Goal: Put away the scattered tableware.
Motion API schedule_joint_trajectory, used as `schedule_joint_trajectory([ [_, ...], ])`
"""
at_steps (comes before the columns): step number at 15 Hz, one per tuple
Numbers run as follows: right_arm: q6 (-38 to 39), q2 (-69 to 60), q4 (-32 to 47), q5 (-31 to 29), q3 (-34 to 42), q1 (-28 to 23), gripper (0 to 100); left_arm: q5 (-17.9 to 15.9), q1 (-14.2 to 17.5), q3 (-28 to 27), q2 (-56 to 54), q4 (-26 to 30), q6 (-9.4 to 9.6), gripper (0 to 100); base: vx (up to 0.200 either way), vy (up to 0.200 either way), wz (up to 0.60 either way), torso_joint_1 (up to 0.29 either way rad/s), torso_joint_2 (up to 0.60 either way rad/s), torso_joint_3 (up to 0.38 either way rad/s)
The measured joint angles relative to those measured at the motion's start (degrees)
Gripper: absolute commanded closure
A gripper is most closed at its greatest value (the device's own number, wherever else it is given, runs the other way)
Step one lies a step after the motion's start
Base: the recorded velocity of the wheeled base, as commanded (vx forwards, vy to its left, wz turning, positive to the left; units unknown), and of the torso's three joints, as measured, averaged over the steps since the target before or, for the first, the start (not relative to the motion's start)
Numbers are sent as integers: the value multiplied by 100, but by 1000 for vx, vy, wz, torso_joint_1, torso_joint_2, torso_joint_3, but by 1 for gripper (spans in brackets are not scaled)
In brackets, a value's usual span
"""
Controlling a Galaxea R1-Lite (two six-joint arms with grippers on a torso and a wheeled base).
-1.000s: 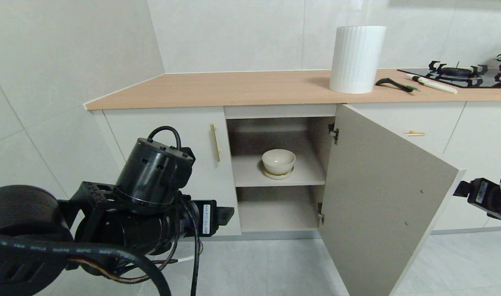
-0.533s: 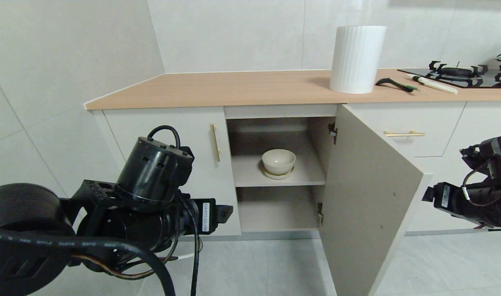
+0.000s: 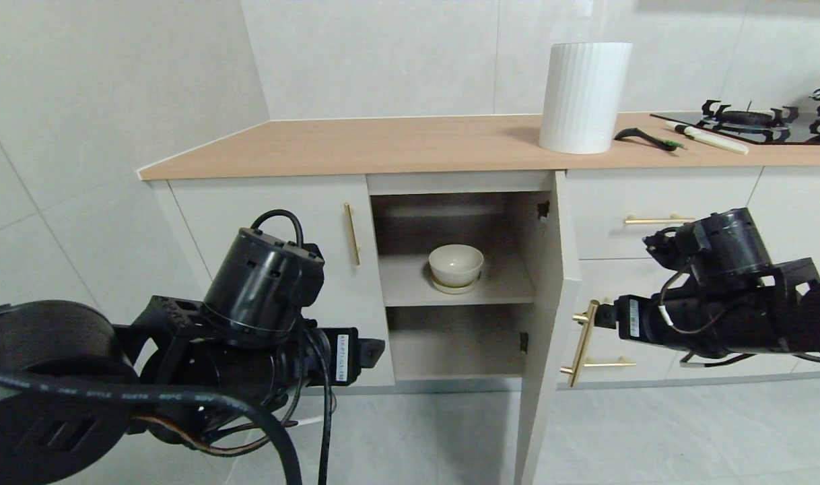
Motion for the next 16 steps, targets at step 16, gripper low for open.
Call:
schedule_joint_trajectory([
  [16,1,2169,-60,99,-2404,535,0,9,108,-88,234,35,41,0,0,0,0,0,0,0],
])
